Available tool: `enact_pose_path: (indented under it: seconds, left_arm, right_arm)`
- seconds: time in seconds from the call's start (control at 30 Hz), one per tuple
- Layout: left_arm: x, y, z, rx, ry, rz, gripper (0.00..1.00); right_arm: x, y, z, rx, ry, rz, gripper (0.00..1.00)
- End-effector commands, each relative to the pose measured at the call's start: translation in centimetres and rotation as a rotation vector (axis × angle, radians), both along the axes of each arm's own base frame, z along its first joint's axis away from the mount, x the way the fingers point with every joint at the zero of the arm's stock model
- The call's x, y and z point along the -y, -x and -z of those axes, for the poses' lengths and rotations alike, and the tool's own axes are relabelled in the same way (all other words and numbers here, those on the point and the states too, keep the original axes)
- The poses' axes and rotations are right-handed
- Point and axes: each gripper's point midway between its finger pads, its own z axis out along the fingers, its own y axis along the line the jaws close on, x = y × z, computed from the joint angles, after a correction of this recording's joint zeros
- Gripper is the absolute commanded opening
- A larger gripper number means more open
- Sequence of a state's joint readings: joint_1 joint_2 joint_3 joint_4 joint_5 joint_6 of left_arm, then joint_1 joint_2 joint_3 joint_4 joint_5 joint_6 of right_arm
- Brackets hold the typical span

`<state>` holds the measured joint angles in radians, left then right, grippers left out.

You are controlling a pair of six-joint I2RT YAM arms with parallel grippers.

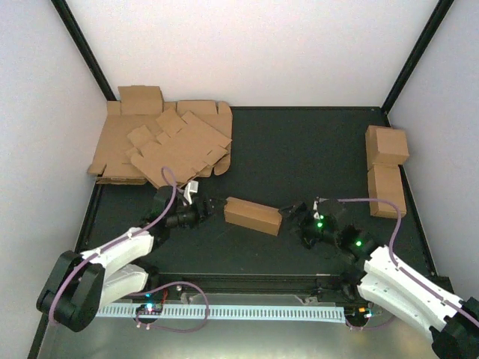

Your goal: Fold the paper box

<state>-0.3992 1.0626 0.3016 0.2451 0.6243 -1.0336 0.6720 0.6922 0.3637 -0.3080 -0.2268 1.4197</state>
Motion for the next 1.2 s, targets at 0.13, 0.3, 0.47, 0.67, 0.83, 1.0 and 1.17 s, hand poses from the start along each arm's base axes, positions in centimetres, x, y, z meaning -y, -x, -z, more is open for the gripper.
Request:
enact_pose_path:
  seconds: [0.13,0.3,0.47,0.67,0.83,1.0,1.17]
  left_arm:
    - [-0.3,-1.3,-2.0,-0.047,0.178,-0.139,0.88]
    - [-0.9,-1.3,-2.1,-0.069,0.245,-0.201,0.90]
    - [-0.7,-1.5,-2.3,-0.088,0.284,-0.206,0.94]
    - [0.2,-1.7,-2.4,-0.106,0.327,-0.175,0.88]
    - [0.7,-1.7,-1.9,-0.127,0.327,-0.160,0.82]
    - [0.8,-1.7,-1.4,-0.141,0.320,-0.166,0.81]
    - [1.3,-1.9,-1.5,-0.138,0.335,-0.149,0.82]
  right_arm:
    - [0.3,-0.5,-0.2,-0.125,-0.203,0.193,0.97]
    - [-0.7,-0.4,0.3,-0.187,-0.299,0.198,0.97]
    - [-1.4,-0.5,-0.2,-0.198,-0.308,0.170,0.97]
    - [-2.0,-0.5,-0.2,-0.215,-0.339,0.161,0.97]
    - [-1.7,-0.6,-0.2,-0.221,-0.350,0.185,0.93]
    - [-1.6,-0.7,-0.1,-0.221,-0.374,0.203,0.88]
    - [-2.0,-1.0,-0.4,-0.217,-0.388,0.194,0.84]
